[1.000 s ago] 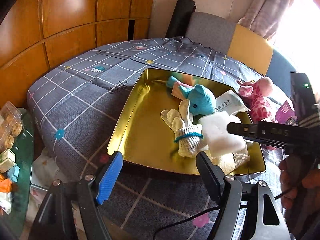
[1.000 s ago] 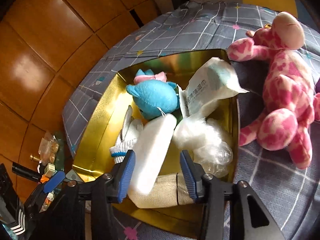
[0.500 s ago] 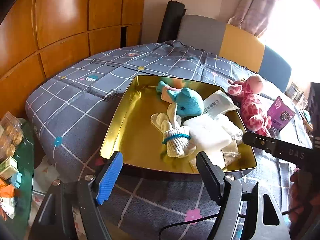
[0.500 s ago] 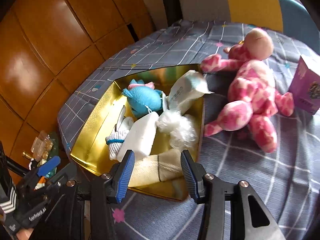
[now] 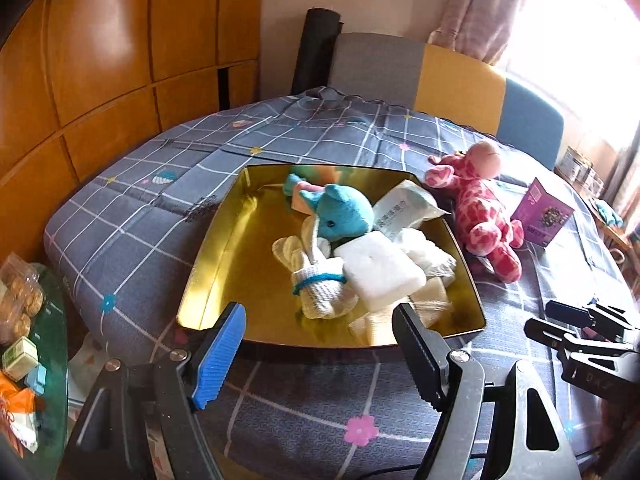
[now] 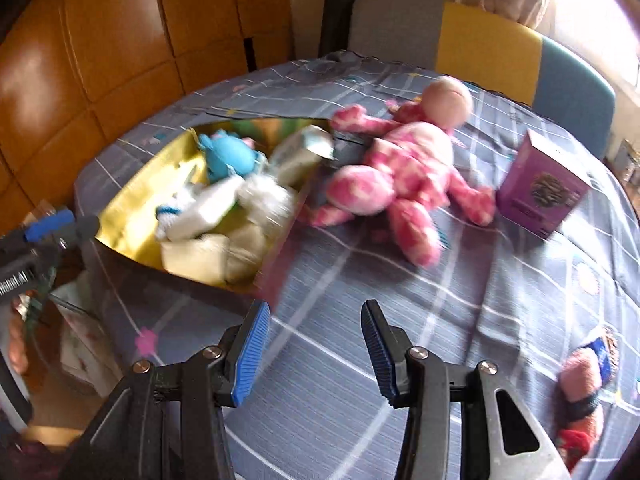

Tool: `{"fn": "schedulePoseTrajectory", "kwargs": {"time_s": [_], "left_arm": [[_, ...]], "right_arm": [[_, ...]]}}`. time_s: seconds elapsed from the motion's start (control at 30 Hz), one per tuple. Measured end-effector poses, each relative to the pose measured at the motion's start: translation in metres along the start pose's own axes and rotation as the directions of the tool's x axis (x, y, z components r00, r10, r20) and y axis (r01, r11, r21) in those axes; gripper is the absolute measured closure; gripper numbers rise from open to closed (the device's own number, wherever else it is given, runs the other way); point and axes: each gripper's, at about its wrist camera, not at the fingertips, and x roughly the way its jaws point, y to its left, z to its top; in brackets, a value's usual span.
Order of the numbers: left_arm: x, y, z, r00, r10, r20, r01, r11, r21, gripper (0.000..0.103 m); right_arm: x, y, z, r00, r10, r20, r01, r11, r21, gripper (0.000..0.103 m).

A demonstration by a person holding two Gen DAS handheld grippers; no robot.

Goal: Organize soft objects
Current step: 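Move both open grippers back toward the tissue pack and scrunchie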

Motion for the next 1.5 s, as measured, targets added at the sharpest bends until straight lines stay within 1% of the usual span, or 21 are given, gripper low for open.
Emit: {"fn": "schedulePoseTrajectory", "kwargs": {"time_s": [0.27,0.47,0.67,0.87,1.0,1.07,1.13,1.17,1.23,1.3,1.33,1.37,1.4,1.43,1.47,1.5], "left_arm": [[-0.002,-0.027,0.001,0.999,-0.031,-0.007,0.032,0.997,0.064,0.027],[-0.002,-0.049,0.004,0.998,-0.065,-0.008,0.066,0.991,0.117,0.027],[-0.001,-0.072,0.007,0.995,-0.095,-0.014,0.096,0.982,0.162,0.027],[0.004,-0.097,0.006,0.991,-0.133,-0.036,0.137,0.968,0.211,0.027],[0.006,-0.114,0.006,0.986,-0.163,-0.048,0.169,0.954,0.248,0.027],[0.007,-0.123,0.006,0.983,-0.175,-0.056,0.184,0.946,0.268,0.027],[0.008,-0.132,0.007,0.981,-0.185,-0.060,0.195,0.937,0.291,0.027],[0.009,-0.136,0.007,0.980,-0.189,-0.063,0.199,0.933,0.299,0.027],[0.012,-0.143,0.008,0.977,-0.200,-0.074,0.213,0.927,0.309,0.027],[0.014,-0.151,0.009,0.974,-0.210,-0.083,0.226,0.922,0.316,0.027],[0.015,-0.156,0.010,0.973,-0.216,-0.087,0.233,0.918,0.322,0.027],[0.016,-0.162,0.011,0.971,-0.222,-0.091,0.240,0.912,0.333,0.027],[0.017,-0.166,0.011,0.969,-0.228,-0.095,0.247,0.907,0.341,0.027],[0.018,-0.171,0.012,0.966,-0.236,-0.102,0.257,0.902,0.347,0.027],[0.021,-0.178,0.012,0.962,-0.245,-0.116,0.271,0.896,0.353,0.027],[0.023,-0.184,0.013,0.958,-0.255,-0.131,0.286,0.889,0.358,0.027]], "right_arm": [[-0.017,-0.047,-0.025,0.994,-0.103,-0.018,0.104,0.994,0.030,0.055],[-0.037,-0.091,-0.038,0.980,-0.199,-0.016,0.200,0.975,0.095,0.055],[-0.058,-0.134,-0.051,0.953,-0.301,-0.032,0.302,0.942,0.148,0.055],[-0.071,-0.179,-0.066,0.913,-0.402,-0.074,0.408,0.881,0.240,0.055],[-0.080,-0.210,-0.076,0.879,-0.465,-0.103,0.472,0.820,0.324,0.055],[-0.087,-0.226,-0.082,0.861,-0.496,-0.117,0.500,0.780,0.376,0.055],[-0.094,-0.244,-0.090,0.837,-0.531,-0.133,0.528,0.716,0.457,0.055],[-0.098,-0.254,-0.095,0.829,-0.541,-0.142,0.530,0.681,0.506,0.055],[-0.106,-0.275,-0.106,0.822,-0.550,-0.150,0.517,0.609,0.601,0.055],[-0.113,-0.291,-0.120,0.813,-0.562,-0.150,0.493,0.529,0.691,0.055],[-0.116,-0.298,-0.127,0.812,-0.565,-0.148,0.477,0.494,0.727,0.055],[-0.117,-0.303,-0.133,0.814,-0.561,-0.149,0.460,0.467,0.755,0.055],[-0.118,-0.309,-0.139,0.825,-0.544,-0.156,0.438,0.440,0.784,0.055],[-0.120,-0.313,-0.145,0.839,-0.525,-0.145,0.404,0.420,0.813,0.055],[-0.123,-0.316,-0.148,0.846,-0.517,-0.133,0.380,0.408,0.830,0.055],[-0.124,-0.317,-0.150,0.845,-0.518,-0.130,0.373,0.398,0.838,0.055]]}}
